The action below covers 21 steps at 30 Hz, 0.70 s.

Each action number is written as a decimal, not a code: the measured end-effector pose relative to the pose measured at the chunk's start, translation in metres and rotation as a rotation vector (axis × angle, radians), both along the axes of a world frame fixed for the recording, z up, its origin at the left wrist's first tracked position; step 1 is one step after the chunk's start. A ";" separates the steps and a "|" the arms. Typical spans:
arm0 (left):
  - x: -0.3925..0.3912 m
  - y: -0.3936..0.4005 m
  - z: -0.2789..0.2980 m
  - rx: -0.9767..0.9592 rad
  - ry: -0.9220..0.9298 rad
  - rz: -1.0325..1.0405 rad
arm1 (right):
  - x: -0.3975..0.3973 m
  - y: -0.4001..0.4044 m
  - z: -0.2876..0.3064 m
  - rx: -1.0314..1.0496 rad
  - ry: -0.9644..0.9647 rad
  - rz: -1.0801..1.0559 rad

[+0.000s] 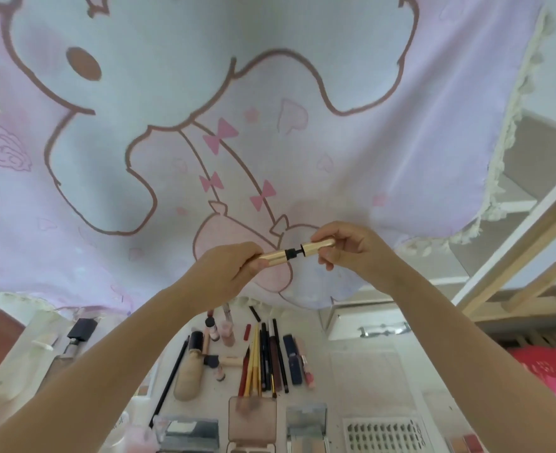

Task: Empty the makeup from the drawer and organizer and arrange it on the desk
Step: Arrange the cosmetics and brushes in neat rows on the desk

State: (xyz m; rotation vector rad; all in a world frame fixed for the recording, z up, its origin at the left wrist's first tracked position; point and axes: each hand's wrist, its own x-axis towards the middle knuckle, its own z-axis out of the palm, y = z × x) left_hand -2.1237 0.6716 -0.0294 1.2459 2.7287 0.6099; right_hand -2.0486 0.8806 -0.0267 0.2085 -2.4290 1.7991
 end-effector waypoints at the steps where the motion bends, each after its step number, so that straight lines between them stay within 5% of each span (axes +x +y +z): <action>1: 0.001 0.001 -0.007 -0.006 -0.047 -0.004 | 0.002 0.001 -0.007 -0.014 -0.030 -0.020; 7: 0.023 0.014 -0.072 -0.027 -0.552 0.082 | 0.016 0.010 -0.065 -0.083 -0.299 -0.151; 13: 0.062 0.045 -0.147 -0.193 -1.034 0.304 | 0.047 0.015 -0.133 0.233 -0.410 -0.339; 16: 0.066 0.065 -0.165 -0.254 -1.034 0.441 | 0.063 0.020 -0.162 0.433 -0.520 -0.266; 21: 0.062 0.101 -0.194 -0.444 -0.777 0.520 | 0.083 0.032 -0.200 0.618 -0.707 -0.200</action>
